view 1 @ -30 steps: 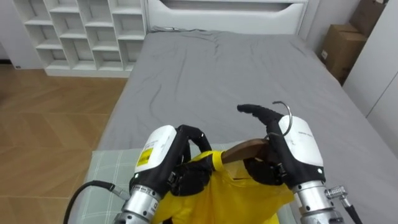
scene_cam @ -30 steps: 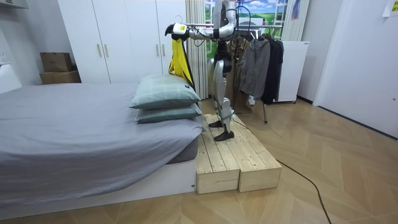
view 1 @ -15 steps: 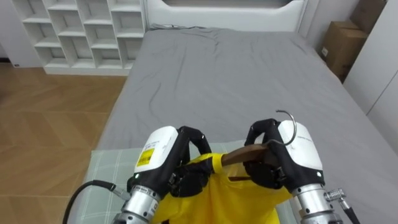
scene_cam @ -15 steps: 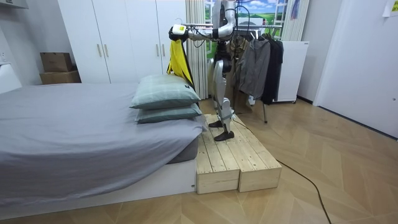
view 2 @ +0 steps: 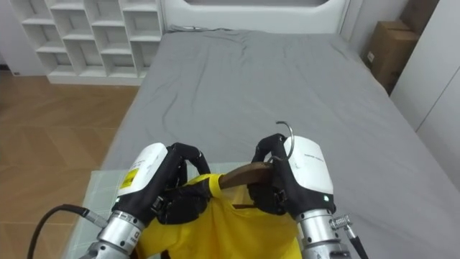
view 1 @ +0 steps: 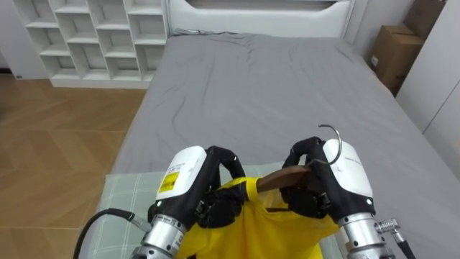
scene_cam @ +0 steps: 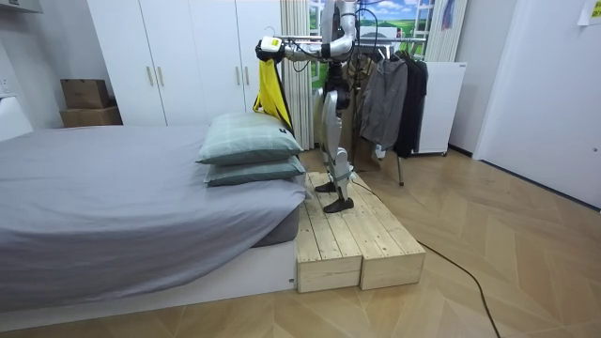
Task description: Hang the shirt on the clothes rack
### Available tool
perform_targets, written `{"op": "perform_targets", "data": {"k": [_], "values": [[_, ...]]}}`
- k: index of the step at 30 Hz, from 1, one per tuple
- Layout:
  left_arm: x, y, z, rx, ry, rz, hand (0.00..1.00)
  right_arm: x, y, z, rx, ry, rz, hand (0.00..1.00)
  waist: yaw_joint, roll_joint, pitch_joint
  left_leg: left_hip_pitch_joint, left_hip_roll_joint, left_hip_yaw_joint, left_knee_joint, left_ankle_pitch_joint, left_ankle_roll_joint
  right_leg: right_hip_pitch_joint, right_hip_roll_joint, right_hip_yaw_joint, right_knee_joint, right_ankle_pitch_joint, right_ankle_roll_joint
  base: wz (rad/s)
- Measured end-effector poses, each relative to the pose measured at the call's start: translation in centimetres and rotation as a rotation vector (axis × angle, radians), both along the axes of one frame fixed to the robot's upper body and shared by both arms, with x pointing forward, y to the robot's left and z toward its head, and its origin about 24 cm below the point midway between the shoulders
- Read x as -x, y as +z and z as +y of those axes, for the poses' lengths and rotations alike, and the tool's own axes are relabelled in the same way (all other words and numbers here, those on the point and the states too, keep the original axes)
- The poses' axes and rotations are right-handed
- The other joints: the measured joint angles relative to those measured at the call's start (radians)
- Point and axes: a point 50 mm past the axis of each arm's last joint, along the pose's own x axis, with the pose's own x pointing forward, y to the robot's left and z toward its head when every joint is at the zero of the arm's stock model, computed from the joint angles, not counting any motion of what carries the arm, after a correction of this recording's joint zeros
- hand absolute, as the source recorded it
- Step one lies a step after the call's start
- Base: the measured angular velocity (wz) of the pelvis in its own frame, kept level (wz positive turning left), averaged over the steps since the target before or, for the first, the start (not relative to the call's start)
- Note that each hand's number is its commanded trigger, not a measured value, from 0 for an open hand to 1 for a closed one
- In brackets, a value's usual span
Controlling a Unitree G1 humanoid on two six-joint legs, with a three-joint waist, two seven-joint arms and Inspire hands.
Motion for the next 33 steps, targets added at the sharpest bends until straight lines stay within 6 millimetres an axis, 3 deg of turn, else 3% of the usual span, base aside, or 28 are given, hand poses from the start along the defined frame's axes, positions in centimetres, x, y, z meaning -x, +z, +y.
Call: {"op": "perform_targets", "data": {"k": [8, 9, 10, 11, 33], "values": [[0.0, 0.0, 0.0, -0.001, -0.003, 0.002, 1.0, 0.0, 0.0, 0.0, 0.0, 0.0, 0.0, 1.0, 0.001, -0.002, 0.0015, 0.0, 0.0, 0.0, -0.004, 0.0, 0.0, 0.003, 0.0, 0.0, 0.0, 0.0, 0.0, 0.0], [0.0, 0.0, 0.0, -0.002, -0.003, 0.003, 0.83, 0.0, 0.0, 0.0, 0.0, 0.0, 0.0, 1.0, 0.001, -0.003, 0.0021, 0.001, 0.0, 0.0, -0.005, 0.0, 0.0, 0.003, 0.0, 0.0, -0.001, 0.0, 0.0, 0.0], [0.0, 0.0, 0.0, -0.002, -0.004, 0.003, 0.2, 0.0, 0.0, 0.0, 0.0, 0.001, 0.0, 1.0, 0.001, -0.003, 0.0023, 0.001, 0.0, 0.0, -0.005, 0.0, 0.0, 0.003, 0.0, 0.0, -0.001, 0.0, 0.0, 0.0], [0.0, 0.0, 0.0, -0.002, -0.004, 0.003, 0.0, 0.0, 0.0, 0.0, 0.0, 0.001, 0.001, 1.0, 0.0, -0.003, 0.0026, 0.002, 0.0, 0.0, -0.005, 0.0, 0.0, 0.002, 0.0, 0.0, -0.001, 0.0, 0.0, 0.0], [0.1, 0.6, -0.3, 0.011, -0.028, -0.013, 0.0, 0.1, -1.1, 0.0, 0.037, 0.003, 0.044, 1.0, -0.001, -0.002, 0.0037, 0.001, 0.0, 0.002, -0.004, 0.0, 0.0, -0.002, 0.001, 0.002, -0.001, 0.0, 0.0, 0.0]]}}
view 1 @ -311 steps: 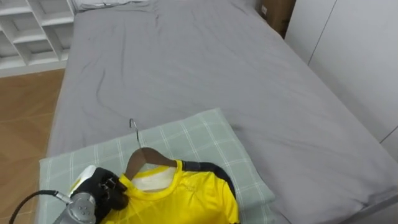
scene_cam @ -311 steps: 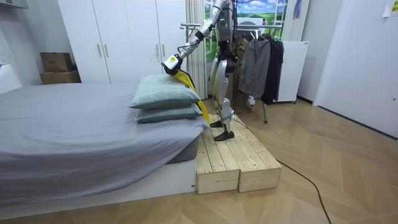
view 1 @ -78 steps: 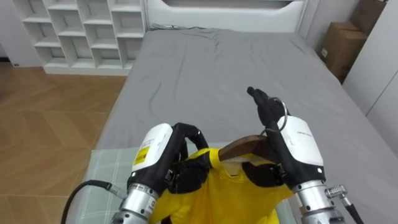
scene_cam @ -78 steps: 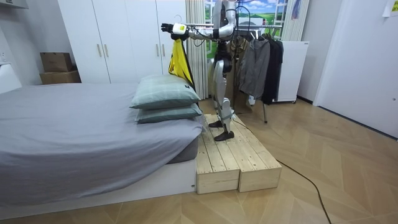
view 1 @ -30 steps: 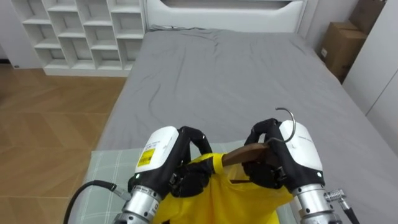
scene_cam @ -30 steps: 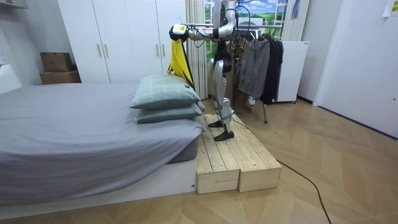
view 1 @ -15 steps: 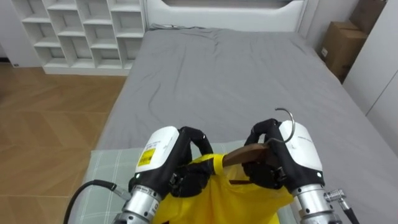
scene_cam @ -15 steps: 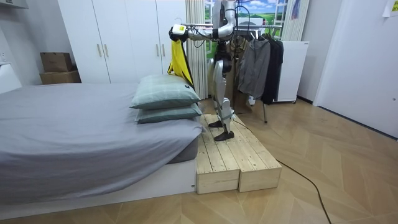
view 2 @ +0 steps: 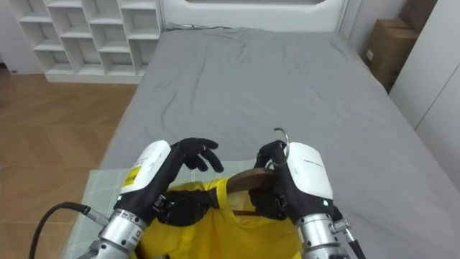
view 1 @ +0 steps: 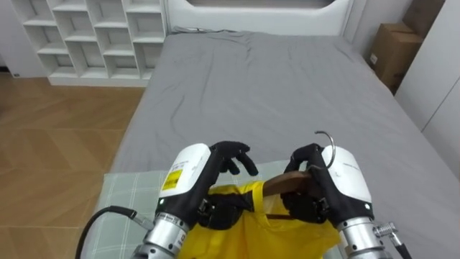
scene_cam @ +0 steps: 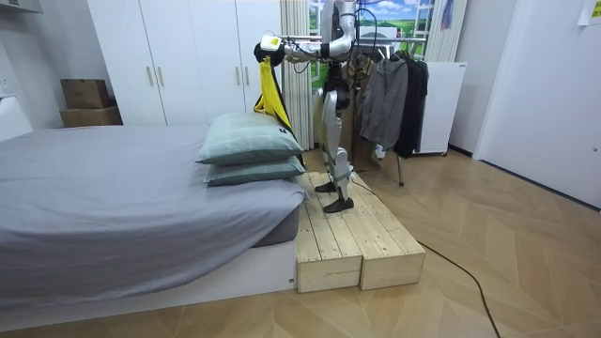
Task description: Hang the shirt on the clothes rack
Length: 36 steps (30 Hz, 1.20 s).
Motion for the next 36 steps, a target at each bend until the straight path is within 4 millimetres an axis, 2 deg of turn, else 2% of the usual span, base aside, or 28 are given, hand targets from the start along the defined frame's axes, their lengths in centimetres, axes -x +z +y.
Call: {"op": "perform_targets", "data": {"k": [7, 20, 25, 31, 33, 36], "values": [[0.0, 0.0, 0.2, 0.05, 0.001, 0.021, 0.0, 0.1, -0.2, 0.4, 0.014, 0.019, 0.004, 1.0, 0.0, -0.001, 0.0002, 0.001, 0.0, 0.001, 0.0, 0.0, 0.0, 0.001, 0.0, 0.0, 0.0, 0.0, 0.0, 0.0], [0.3, -0.6, -0.1, 0.045, -0.031, 0.073, 0.0, 0.2, -1.2, 0.0, 0.042, -0.009, 0.072, 1.0, -0.003, -0.001, 0.0, 0.005, 0.0, 0.003, 0.0, 0.0, 0.0, 0.006, 0.0, 0.002, 0.0, 0.0, 0.0, 0.0], [0.3, -0.7, 0.1, 0.114, -0.021, 0.115, 0.0, 0.2, -1.2, 0.0, 0.041, -0.01, 0.073, 1.0, -0.003, 0.001, 0.0002, 0.01, 0.0, 0.002, 0.001, 0.0, 0.0, 0.009, -0.001, 0.0, 0.0, 0.0, 0.0, 0.0], [0.3, -1.0, 0.2, 0.168, -0.049, 0.173, 0.0, 0.2, -1.2, 0.0, 0.039, -0.011, 0.073, 1.0, -0.003, 0.018, -0.0011, 0.008, 0.0, 0.003, 0.001, 0.0, 0.0, 0.008, -0.001, 0.001, 0.0, 0.0, 0.0, 0.0], [0.3, -1.0, 0.2, 0.191, -0.065, 0.195, 0.0, 0.2, -1.2, 0.0, 0.038, -0.01, 0.074, 1.0, -0.001, 0.027, -0.0045, 0.005, 0.0, 0.003, 0.001, 0.0, 0.0, 0.009, -0.001, 0.0, 0.0, 0.0, 0.0, 0.0], [0.3, -1.0, 0.2, 0.227, -0.082, 0.22, 0.0, 0.2, -1.2, -0.1, 0.043, -0.01, 0.074, 1.0, -0.002, 0.029, -0.0054, 0.004, 0.0, 0.002, 0.001, 0.0, 0.0, 0.009, -0.001, -0.002, 0.0, 0.0, 0.0, 0.0]]}}
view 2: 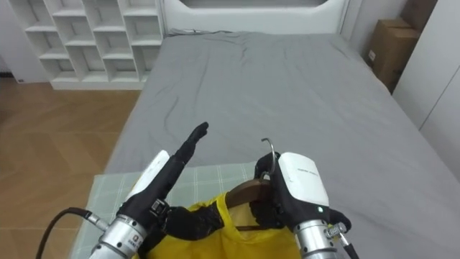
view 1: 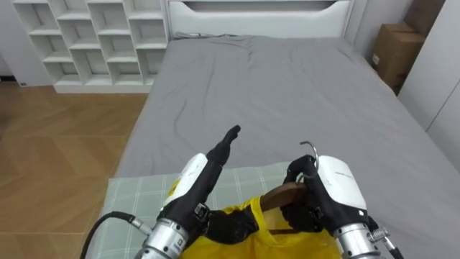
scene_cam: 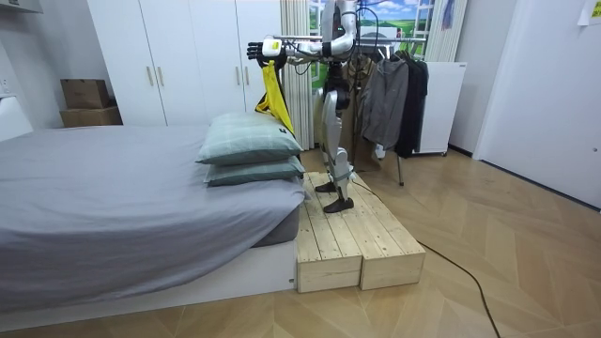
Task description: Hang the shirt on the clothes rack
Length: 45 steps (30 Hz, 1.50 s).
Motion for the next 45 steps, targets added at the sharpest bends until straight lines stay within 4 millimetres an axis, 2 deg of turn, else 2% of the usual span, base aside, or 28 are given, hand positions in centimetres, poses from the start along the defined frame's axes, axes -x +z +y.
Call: {"op": "perform_targets", "data": {"k": [7, 14, 22, 29, 38, 45], "values": [[0.2, -0.2, 0.2, 0.051, -0.074, 0.072, 0.0, -0.1, 0.1, -0.7, 0.016, -0.013, -0.005, 1.0, -0.007, 0.003, 0.0008, -0.002, -0.001, 0.002, -0.002, 0.0, 0.0, -0.002, -0.001, 0.003, 0.0, 0.0, 0.0, -0.01], [0.1, -0.2, 1.2, 0.122, -0.101, 0.123, 0.0, -0.2, 0.4, -1.7, 0.016, -0.033, -0.009, 1.0, -0.024, 0.017, -0.0022, 0.0, -0.001, 0.005, -0.001, 0.0, 0.0, -0.007, -0.002, 0.003, 0.0, 0.0, 0.0, -0.01], [0.1, 0.3, 1.5, 0.12, -0.128, 0.117, 0.0, -0.4, 0.7, -3.1, 0.033, -0.078, -0.021, 1.0, -0.024, 0.016, -0.0017, -0.002, 0.0, 0.012, 0.0, 0.0, 0.0, -0.012, -0.002, 0.008, 0.002, 0.0, 0.0, -0.01], [0.2, 0.9, 1.3, 0.187, -0.178, 0.129, 0.0, -0.2, -0.4, -4.2, 0.046, -0.132, 0.011, 1.0, -0.025, 0.011, 0.0012, -0.001, -0.001, 0.013, 0.0, 0.0, 0.0, -0.012, -0.003, 0.009, 0.002, 0.0, 0.0, -0.01], [0.9, 0.0, 2.0, 0.227, -0.155, 0.177, 0.0, 0.0, -0.7, -4.4, 0.033, -0.154, 0.011, 1.0, -0.026, 0.013, 0.0014, -0.001, 0.0, 0.023, -0.001, 0.0, 0.0, -0.018, -0.002, 0.019, 0.003, 0.0, 0.0, -0.02], [1.1, -0.1, 3.4, 0.222, -0.116, 0.188, 0.0, 0.3, -0.8, -5.3, 0.029, -0.191, 0.015, 1.0, -0.025, 0.027, 0.0002, -0.007, -0.001, 0.029, -0.006, 0.0, 0.0, -0.031, -0.004, 0.026, 0.009, 0.0, 0.0, -0.02]]}}
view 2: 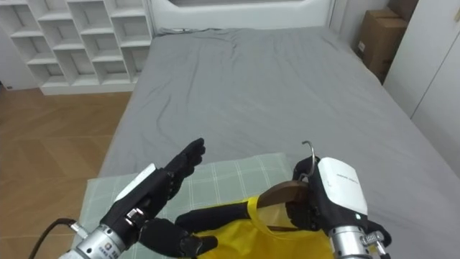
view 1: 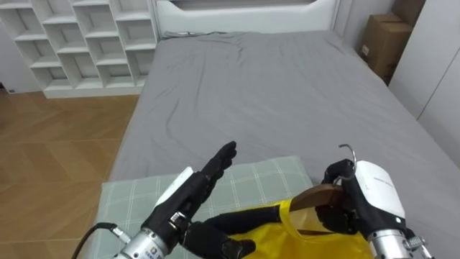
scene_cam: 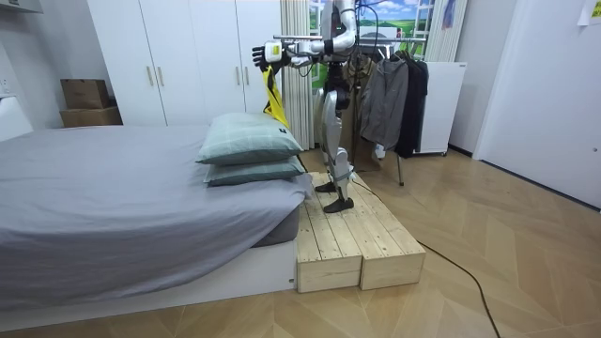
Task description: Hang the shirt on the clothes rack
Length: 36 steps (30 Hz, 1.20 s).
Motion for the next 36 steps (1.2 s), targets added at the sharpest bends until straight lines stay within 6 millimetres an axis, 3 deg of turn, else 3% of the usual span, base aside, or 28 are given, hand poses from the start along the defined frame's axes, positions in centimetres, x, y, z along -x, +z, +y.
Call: {"op": "perform_targets", "data": {"k": [8, 13, 17, 19, 20, 21, 23, 24, 28, 31, 34, 36], "values": [[0.0, -0.6, 0.7, -0.005, 0.032, 0.025, 0.0, 1.0, -0.6, -1.3, 0.004, -0.054, 0.026, 1.0, -0.026, 0.0, 0.0, 0.007, -0.007, 0.024, 0.0, 0.0, 0.0, -0.002, -0.011, 0.006, 0.013, 0.0, 0.0, -0.04], [0.1, -1.5, 1.0, -0.014, 0.043, 0.061, 0.0, 1.0, -0.7, -1.3, 0.001, -0.057, 0.027, 1.0, -0.041, -0.015, 0.0078, 0.007, -0.006, 0.057, 0.011, -0.004, 0.007, -0.027, -0.016, 0.03, 0.037, 0.0, 0.002, -0.18], [0.5, -2.3, 1.0, -0.02, 0.049, 0.095, 0.0, 1.5, -1.1, -1.3, -0.003, -0.061, 0.045, 1.0, -0.022, -0.028, 0.0083, 0.009, 0.013, 0.132, 0.017, -0.01, 0.017, -0.083, -0.015, 0.048, 0.087, 0.0, 0.002, -0.49], [1.0, -2.7, 1.1, -0.021, 0.058, 0.115, 0.0, 1.6, -1.2, -1.3, -0.002, -0.062, 0.051, 1.0, -0.007, -0.03, 0.0091, 0.019, 0.022, 0.182, 0.017, -0.017, 0.018, -0.113, -0.021, 0.018, 0.115, 0.004, -0.004, -0.85], [1.2, -2.9, 1.2, -0.021, 0.061, 0.125, 0.0, 1.6, -1.3, -1.3, -0.002, -0.061, 0.053, 1.0, 0.011, -0.033, 0.0094, 0.027, 0.028, 0.222, 0.017, -0.022, 0.016, -0.133, -0.036, -0.038, 0.137, 0.008, -0.011, -0.98], [1.3, -3.0, 1.2, -0.02, 0.063, 0.129, 0.0, 1.7, -1.4, -1.4, -0.002, -0.062, 0.058, 1.0, 0.02, -0.036, 0.009, 0.03, 0.039, 0.255, 0.03, -0.035, 0.014, -0.147, -0.055, -0.101, 0.155, 0.013, -0.018, -0.98], [1.3, -3.0, 1.2, -0.018, 0.066, 0.129, 0.0, 1.8, -1.9, -1.5, -0.003, -0.069, 0.076, 1.0, 0.029, -0.039, 0.0083, 0.026, 0.064, 0.298, 0.071, -0.065, 0.007, -0.165, -0.071, -0.177, 0.179, 0.02, -0.028, -0.78], [1.3, -3.0, 1.2, -0.018, 0.073, 0.127, 0.0, 1.9, -2.2, -1.5, -0.008, -0.073, 0.088, 1.0, 0.028, -0.039, 0.008, 0.024, 0.077, 0.315, 0.095, -0.079, 0.003, -0.171, -0.072, -0.194, 0.191, 0.021, -0.033, -0.62], [0.9, -2.8, 0.8, -0.003, 0.074, 0.123, 0.0, 2.0, -2.6, -1.3, -0.017, -0.075, 0.103, 1.0, 0.018, -0.047, 0.0098, 0.035, 0.096, 0.361, 0.121, -0.096, -0.005, -0.177, -0.061, -0.188, 0.192, 0.021, -0.045, -0.41], [0.7, -2.6, 0.5, 0.023, 0.074, 0.115, 0.0, 2.0, -2.7, -1.1, -0.028, -0.076, 0.107, 1.0, 0.008, -0.046, 0.0083, 0.041, 0.129, 0.392, 0.17, -0.128, -0.02, -0.183, -0.038, -0.174, 0.194, 0.012, -0.057, -0.37], [0.7, -2.7, 0.6, 0.015, 0.086, 0.115, 0.0, 1.9, -2.5, -0.7, -0.04, -0.066, 0.096, 1.0, -0.002, -0.042, 0.0056, 0.042, 0.171, 0.438, 0.226, -0.157, -0.04, -0.204, -0.006, -0.156, 0.214, -0.003, -0.074, -0.51], [0.7, -2.7, 0.9, 0.012, 0.103, 0.116, 0.0, 1.8, -2.4, -0.1, -0.05, -0.035, 0.103, 1.0, -0.003, -0.04, 0.0053, 0.058, 0.221, 0.484, 0.302, -0.179, -0.066, -0.21, 0.016, -0.161, 0.244, -0.025, -0.096, -0.75]]}}
